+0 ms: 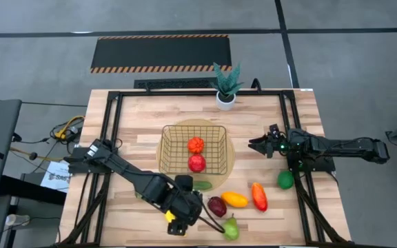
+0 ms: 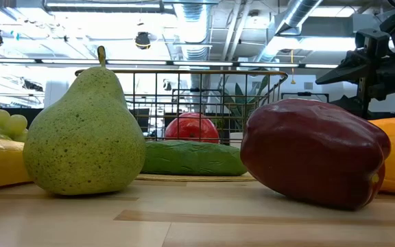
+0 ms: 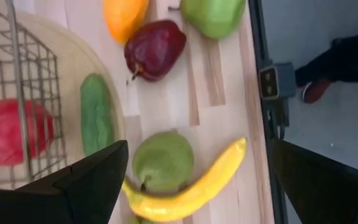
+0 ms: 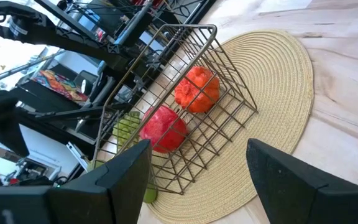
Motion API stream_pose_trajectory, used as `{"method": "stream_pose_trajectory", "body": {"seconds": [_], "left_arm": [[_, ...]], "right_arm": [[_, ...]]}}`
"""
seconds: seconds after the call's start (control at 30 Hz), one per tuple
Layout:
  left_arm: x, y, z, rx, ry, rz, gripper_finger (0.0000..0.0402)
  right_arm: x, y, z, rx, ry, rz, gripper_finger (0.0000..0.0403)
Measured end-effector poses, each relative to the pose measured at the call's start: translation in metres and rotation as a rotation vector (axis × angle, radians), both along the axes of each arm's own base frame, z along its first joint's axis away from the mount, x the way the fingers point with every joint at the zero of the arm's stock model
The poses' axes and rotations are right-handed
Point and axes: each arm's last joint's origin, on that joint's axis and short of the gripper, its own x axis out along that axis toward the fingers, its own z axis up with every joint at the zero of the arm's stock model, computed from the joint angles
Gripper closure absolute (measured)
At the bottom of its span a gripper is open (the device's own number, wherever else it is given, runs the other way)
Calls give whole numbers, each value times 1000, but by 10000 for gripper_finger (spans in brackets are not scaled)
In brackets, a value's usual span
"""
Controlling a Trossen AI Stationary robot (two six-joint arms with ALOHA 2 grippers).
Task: Build produce basket
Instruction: Put the left pear into the silver basket
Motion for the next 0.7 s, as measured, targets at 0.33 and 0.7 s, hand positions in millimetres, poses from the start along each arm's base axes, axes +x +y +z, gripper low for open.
{"method": "stream_pose_trajectory", "body": {"seconds": [0.33,0.7], "left_arm": [[-47,25,-26,-24,-126,124,25],[-56,22,-85,-50,-192,107,25]], "right_arm": [[0,0,0,3,-5,-4,117],[0,1,0,27,-8,2,117]]}}
